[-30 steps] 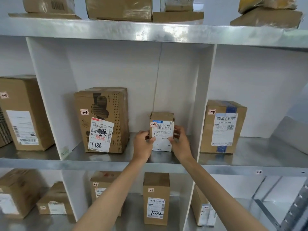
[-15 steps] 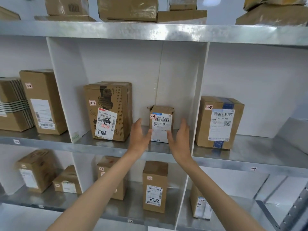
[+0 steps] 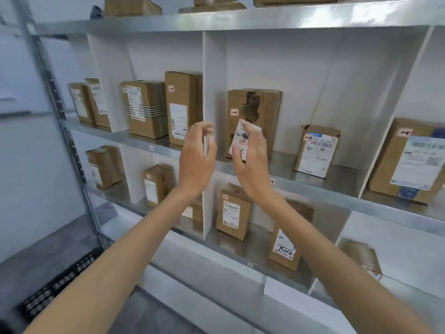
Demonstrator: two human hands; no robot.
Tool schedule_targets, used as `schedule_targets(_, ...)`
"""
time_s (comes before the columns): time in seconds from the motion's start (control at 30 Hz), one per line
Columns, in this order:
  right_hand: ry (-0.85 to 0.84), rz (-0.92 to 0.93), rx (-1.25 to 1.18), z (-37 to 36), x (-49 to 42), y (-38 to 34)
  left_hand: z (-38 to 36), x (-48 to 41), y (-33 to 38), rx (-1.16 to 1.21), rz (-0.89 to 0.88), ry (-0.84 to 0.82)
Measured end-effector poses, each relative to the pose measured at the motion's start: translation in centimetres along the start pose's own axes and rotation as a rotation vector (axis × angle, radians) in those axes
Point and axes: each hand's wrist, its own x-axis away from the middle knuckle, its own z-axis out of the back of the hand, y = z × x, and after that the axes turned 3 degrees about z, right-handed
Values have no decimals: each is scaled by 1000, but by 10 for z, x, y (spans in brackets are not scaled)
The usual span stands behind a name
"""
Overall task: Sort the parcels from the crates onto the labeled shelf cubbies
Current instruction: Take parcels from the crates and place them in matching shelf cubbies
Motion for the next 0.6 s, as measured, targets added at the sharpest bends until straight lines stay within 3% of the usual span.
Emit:
schedule_targets(0.37, -393, 115, -311, -233, 87, -209, 335, 85, -113, -411, 320, 273)
schedule_targets(0.6, -640, 88, -518, -337, 159, -324, 494, 158, -140, -631, 470, 360)
